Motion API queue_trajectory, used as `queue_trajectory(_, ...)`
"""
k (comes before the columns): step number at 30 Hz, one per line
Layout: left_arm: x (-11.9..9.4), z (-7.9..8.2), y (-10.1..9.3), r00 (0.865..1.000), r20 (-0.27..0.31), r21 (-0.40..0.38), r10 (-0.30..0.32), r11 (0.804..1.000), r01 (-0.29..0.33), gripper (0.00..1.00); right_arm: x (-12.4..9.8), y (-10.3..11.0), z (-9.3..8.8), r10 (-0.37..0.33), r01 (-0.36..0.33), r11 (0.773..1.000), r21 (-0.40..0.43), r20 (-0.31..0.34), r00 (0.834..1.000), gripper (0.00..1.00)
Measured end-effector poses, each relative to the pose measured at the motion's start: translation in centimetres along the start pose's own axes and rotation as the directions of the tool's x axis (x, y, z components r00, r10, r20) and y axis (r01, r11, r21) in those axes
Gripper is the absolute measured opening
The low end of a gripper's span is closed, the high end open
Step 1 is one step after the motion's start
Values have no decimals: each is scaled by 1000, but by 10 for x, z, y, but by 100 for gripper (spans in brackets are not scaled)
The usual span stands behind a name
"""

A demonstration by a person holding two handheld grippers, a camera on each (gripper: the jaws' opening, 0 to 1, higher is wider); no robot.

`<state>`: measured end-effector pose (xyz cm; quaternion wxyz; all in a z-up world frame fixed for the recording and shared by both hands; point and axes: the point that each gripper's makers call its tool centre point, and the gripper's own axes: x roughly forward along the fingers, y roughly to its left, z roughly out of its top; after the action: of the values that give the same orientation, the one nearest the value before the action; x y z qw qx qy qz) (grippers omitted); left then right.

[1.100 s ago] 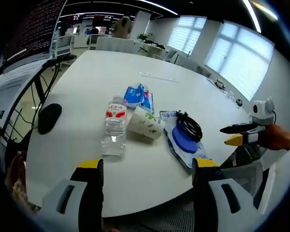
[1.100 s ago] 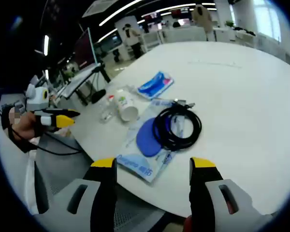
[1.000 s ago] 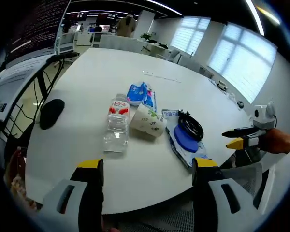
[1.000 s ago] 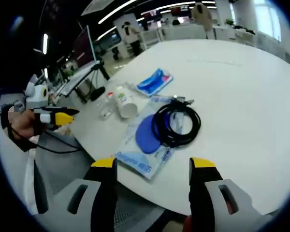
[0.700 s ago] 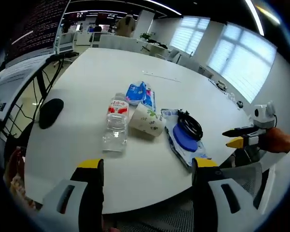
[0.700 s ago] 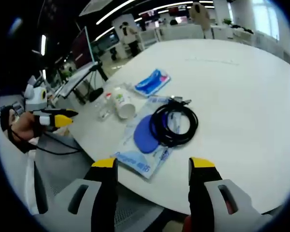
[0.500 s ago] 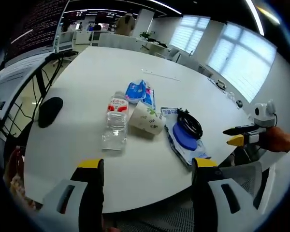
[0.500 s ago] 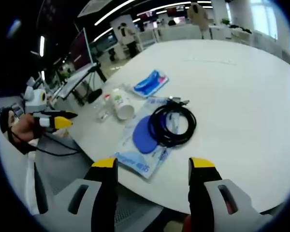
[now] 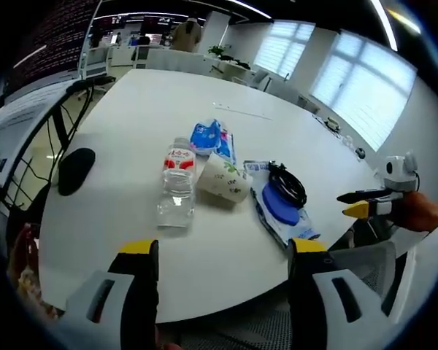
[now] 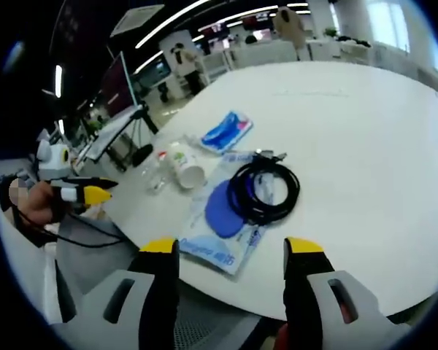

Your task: Arrange the tabletop items into an orderly group along one side of the table until the central work area is clear of visible clutter.

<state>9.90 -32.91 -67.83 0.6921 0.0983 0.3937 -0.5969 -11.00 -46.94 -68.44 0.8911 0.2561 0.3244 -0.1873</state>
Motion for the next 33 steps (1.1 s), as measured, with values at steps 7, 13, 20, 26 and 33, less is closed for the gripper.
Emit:
queue_trajectory(7, -2, -1, 3, 1000, -7, -11, -3, 1000, 3, 71, 1, 1, 3, -3, 2, 1000, 20, 22, 1000, 55)
queue_trajectory(13, -3, 0, 3, 1000, -14, 12, -7, 1000, 8, 72, 0, 2, 3, -12, 12, 1000, 5, 23, 1000, 56)
queue_trajectory(20, -10, 15, -2, 1000, 21, 60, -20, 998, 19, 74, -6, 3, 14, -15, 16, 1000, -14, 61, 998, 59)
queue_trajectory(26, -13, 23, -5, 998, 45, 93, -33, 995, 29, 77, -11, 5, 26, -18, 24, 998, -63, 91, 996, 67)
queue_trajectory(33, -18, 23, 3, 999, 33, 110, -18, 994, 14, 78, -15, 4, 26, -16, 23, 998, -63, 100, 995, 69)
